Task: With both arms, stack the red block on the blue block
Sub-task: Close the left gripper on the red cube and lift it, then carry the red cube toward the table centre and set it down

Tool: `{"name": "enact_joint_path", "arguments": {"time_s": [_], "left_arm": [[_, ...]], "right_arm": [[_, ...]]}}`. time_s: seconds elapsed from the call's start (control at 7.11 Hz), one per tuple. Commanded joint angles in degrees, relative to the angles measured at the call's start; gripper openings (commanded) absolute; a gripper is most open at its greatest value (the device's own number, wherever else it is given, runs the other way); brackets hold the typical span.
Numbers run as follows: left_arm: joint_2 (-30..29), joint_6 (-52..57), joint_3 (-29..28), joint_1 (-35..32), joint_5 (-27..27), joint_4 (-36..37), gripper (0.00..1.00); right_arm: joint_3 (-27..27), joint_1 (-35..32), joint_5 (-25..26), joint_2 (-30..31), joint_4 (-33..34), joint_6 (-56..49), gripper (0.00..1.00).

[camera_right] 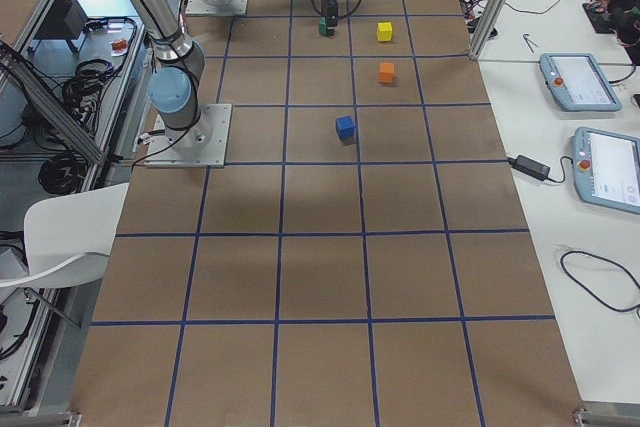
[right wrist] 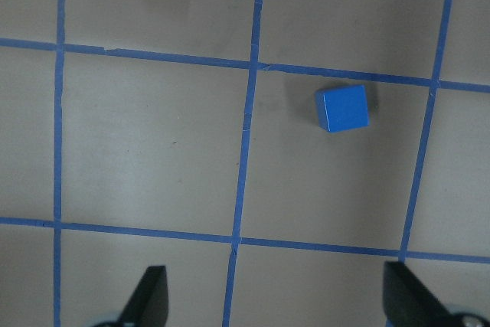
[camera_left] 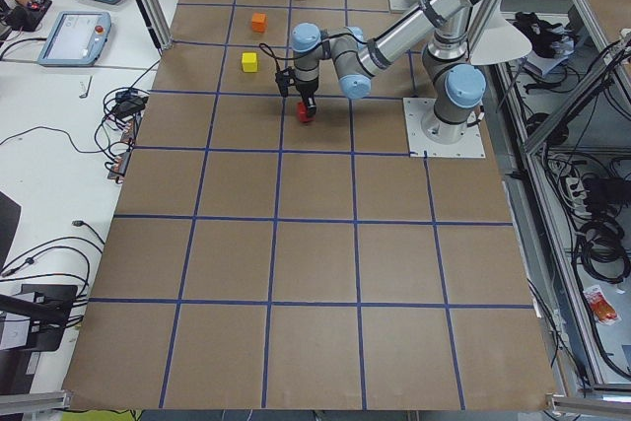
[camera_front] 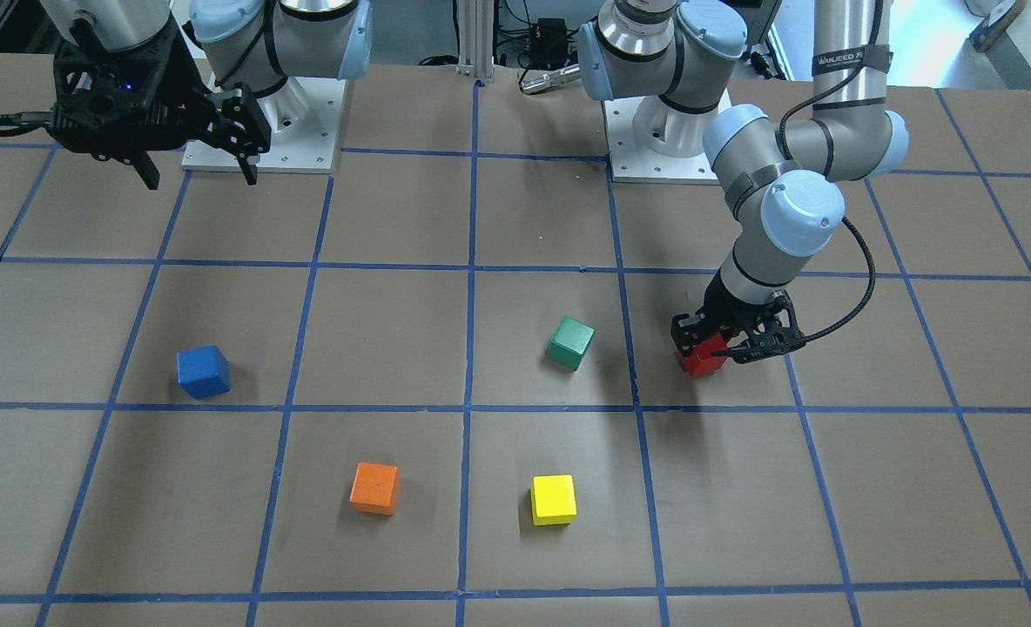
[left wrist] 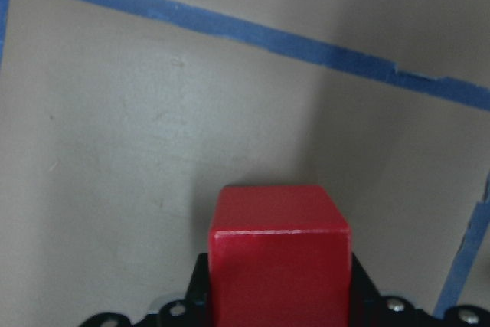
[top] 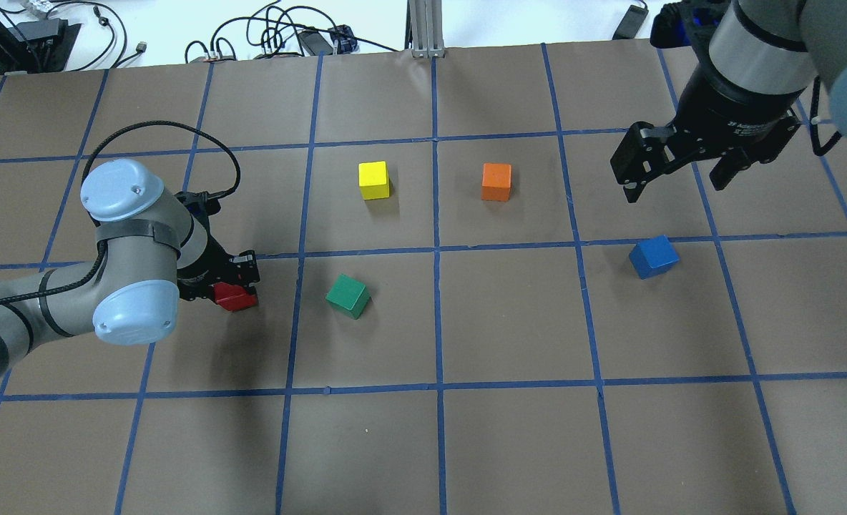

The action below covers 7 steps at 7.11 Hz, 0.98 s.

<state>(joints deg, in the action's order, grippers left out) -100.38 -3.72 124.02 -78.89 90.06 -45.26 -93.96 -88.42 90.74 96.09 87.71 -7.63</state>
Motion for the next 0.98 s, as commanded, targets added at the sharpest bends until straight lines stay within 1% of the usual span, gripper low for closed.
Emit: {"name": "enact_joint_path", "arguments": {"time_s": [0.0,0.14,0.28,0.56,0.7,0.84], "left_arm": [[2.7,0.4,-2.1,-3.6,-0.8,-3.1,0.0],[3.3,0.4,-3.2,-8.9,-0.8,-3.3,0.0],[1.8,0.3,-6.7,-14.7,-0.5,-4.6,0.0],[-0.7,-1.4,-18.9,-22.4,-0.8,-15.2,0.0],[-3.7,-5.4,-22.9,-25.6,-1.2,-16.0,0.0],[-7.0,-8.3,-25.6,-28.5,-1.7,-15.3,0.0]], "right_arm": [[0.0,0.0,0.0,0.0,0.3,0.0,1.0],[-0.2,0.0,0.0,0.0,0.5,0.0,1.0],[-0.1,0.0,0.1,0.0,0.5,0.0,1.0],[-0.1,0.0,0.0,0.0,0.6,0.0,1.0],[-0.1,0.0,0.1,0.0,0.5,0.0,1.0],[-0.2,0.0,0.0,0.0,0.7,0.0,1.0]]}}
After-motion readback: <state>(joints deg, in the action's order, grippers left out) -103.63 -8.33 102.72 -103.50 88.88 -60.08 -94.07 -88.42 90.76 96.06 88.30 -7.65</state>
